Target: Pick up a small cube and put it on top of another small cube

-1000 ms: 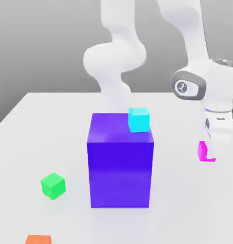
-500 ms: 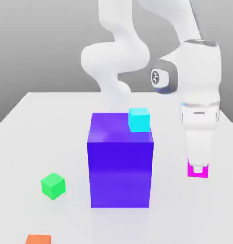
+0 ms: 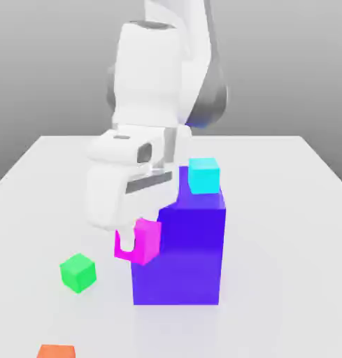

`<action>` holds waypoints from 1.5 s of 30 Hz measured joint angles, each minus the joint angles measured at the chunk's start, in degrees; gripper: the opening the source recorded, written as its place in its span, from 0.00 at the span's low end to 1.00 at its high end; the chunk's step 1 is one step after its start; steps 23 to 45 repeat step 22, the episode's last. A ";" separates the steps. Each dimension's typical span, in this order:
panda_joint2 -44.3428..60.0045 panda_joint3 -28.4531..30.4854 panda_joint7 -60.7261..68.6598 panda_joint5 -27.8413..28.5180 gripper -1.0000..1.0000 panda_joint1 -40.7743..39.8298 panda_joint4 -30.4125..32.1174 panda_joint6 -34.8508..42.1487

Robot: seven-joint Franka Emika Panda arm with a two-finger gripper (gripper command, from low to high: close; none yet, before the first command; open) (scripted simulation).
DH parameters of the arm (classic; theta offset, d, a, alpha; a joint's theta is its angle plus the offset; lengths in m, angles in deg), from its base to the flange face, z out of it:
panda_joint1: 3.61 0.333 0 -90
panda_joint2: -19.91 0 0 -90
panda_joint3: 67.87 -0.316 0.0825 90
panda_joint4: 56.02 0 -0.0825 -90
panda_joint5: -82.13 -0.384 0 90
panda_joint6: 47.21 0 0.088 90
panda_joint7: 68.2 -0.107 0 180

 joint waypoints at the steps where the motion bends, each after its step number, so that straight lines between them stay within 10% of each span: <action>1: -0.15 1.46 2.59 -0.05 0.00 -0.62 0.55 0.58; 12: 1.00 14.81 30.27 -4.10 0.00 -3.83 7.89 5.71; 18: 13.83 11.39 44.92 -23.43 0.00 -2.79 7.85 -4.50; 19: 15.56 9.77 47.23 -26.68 1.00 -3.77 7.71 -5.80; 45: 15.56 9.77 47.24 -26.68 1.00 -3.76 7.71 -5.80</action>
